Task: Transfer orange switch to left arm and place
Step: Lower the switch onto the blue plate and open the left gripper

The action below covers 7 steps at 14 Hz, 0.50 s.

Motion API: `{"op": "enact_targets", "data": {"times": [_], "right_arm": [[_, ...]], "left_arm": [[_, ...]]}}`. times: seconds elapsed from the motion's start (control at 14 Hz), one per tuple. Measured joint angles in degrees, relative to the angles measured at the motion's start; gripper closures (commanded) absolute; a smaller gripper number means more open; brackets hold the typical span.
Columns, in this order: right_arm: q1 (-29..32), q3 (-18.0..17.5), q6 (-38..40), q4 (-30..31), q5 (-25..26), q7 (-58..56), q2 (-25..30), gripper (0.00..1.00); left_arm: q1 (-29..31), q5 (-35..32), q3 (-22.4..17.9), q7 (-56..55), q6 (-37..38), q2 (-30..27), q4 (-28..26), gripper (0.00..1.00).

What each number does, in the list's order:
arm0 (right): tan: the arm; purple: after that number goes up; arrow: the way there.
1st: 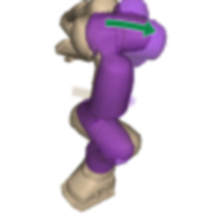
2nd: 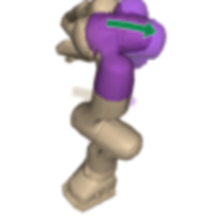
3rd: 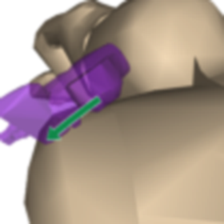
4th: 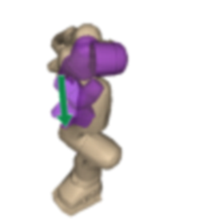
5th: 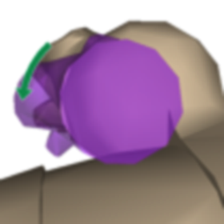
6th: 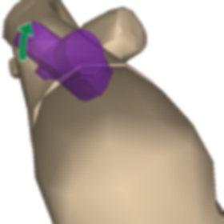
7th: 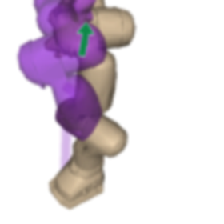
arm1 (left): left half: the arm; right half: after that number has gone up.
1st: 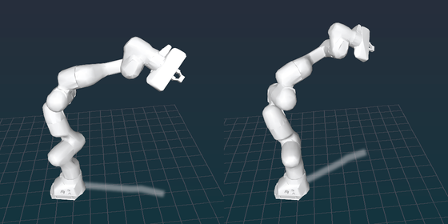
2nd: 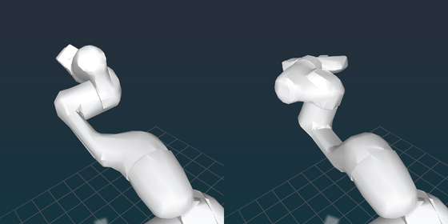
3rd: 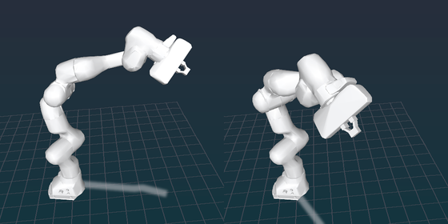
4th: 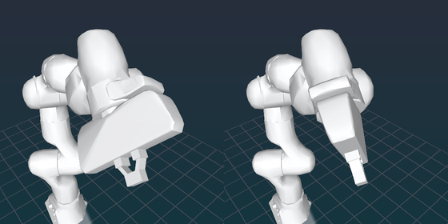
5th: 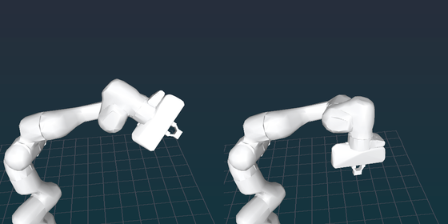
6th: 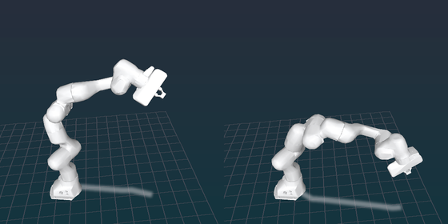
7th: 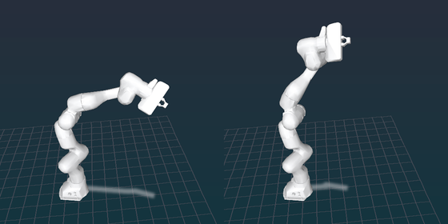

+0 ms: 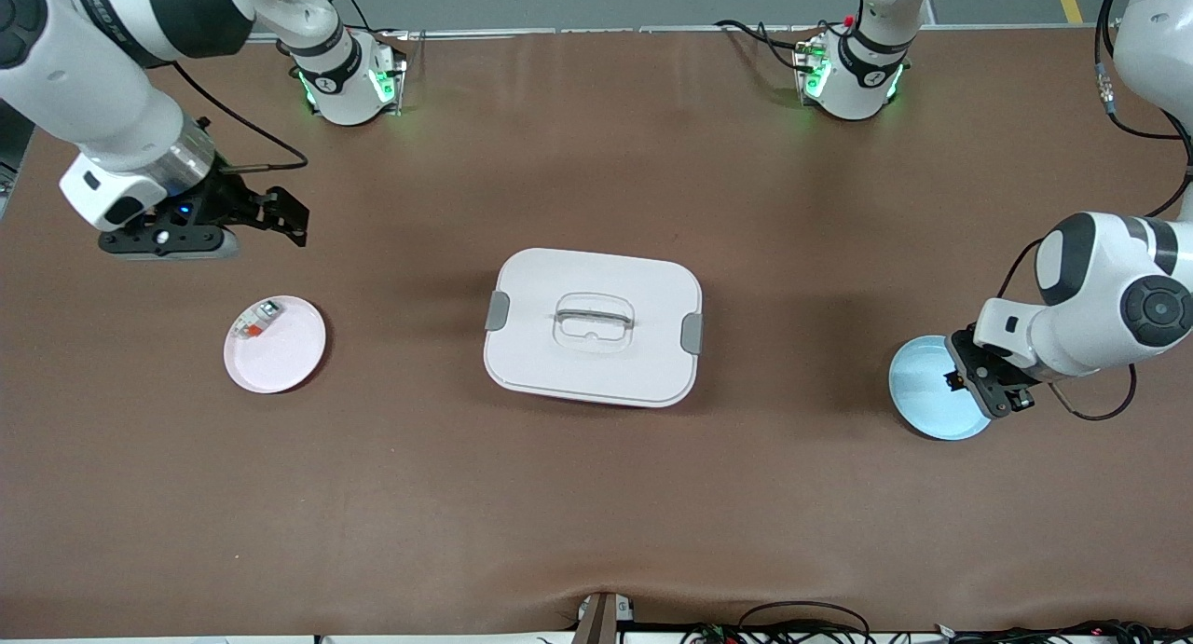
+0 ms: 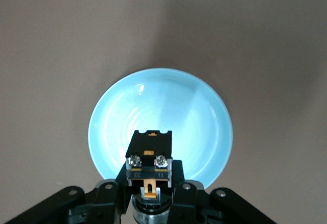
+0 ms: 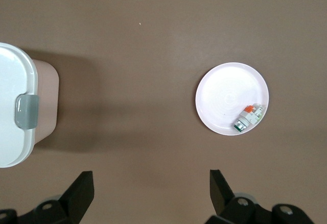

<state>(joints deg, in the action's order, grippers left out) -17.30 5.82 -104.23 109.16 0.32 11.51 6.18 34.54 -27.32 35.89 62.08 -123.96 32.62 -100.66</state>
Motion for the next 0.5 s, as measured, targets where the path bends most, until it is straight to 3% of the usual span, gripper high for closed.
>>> {"op": "enact_targets", "data": {"times": [0.21,0.5], "right_arm": [[1.48,-0.02,0.56,-1.7,0.02,0.0,0.32,0.0],[5.25,-0.07,0.77,-5.08,0.02,0.0,0.35,0.0]], "left_arm": [[-0.05,-6.73,0.0,2.22,-3.46,2.25,-1.14,1.0],[0.48,-10.62,-0.07,2.67,-5.96,4.37,-3.09,1.0]]}}
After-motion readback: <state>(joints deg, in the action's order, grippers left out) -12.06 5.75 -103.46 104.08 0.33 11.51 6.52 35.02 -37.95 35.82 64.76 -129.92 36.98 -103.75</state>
